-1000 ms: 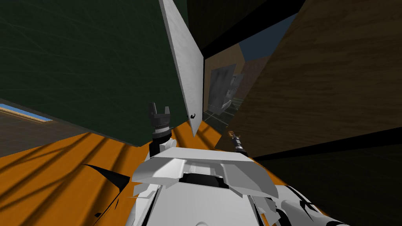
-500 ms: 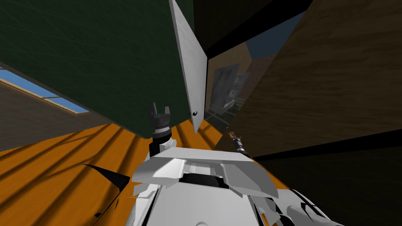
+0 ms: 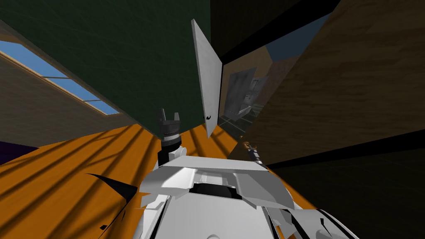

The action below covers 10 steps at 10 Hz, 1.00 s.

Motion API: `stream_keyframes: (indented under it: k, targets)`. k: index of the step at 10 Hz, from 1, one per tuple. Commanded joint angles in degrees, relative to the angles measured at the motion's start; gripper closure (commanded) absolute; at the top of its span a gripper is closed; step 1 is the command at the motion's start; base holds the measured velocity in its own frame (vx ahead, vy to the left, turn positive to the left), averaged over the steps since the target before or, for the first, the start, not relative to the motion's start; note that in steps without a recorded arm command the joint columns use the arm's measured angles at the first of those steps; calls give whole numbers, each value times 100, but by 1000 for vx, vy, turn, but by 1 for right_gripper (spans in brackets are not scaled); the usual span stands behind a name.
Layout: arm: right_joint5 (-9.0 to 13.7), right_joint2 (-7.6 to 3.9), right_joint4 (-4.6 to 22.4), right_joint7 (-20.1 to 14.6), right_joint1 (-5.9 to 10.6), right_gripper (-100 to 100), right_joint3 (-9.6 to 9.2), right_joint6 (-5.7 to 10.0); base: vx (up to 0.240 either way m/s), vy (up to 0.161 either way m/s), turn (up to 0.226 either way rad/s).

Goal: Pull the door open

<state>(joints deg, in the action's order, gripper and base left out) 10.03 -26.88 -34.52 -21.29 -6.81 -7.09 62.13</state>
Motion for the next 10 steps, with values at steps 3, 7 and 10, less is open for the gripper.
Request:
stream_keyframes:
  k: [3, 7, 10]
  targets:
    - [-17, -47, 69, -67, -111, 100, -73, 189, -130, -28, 86]
    - [-21, -131, 160, -149, -247, 100, -145, 476, -177, -74, 167]
    - [-25, -209, 245, -225, -373, 100, -212, 742, -201, -58, 172]
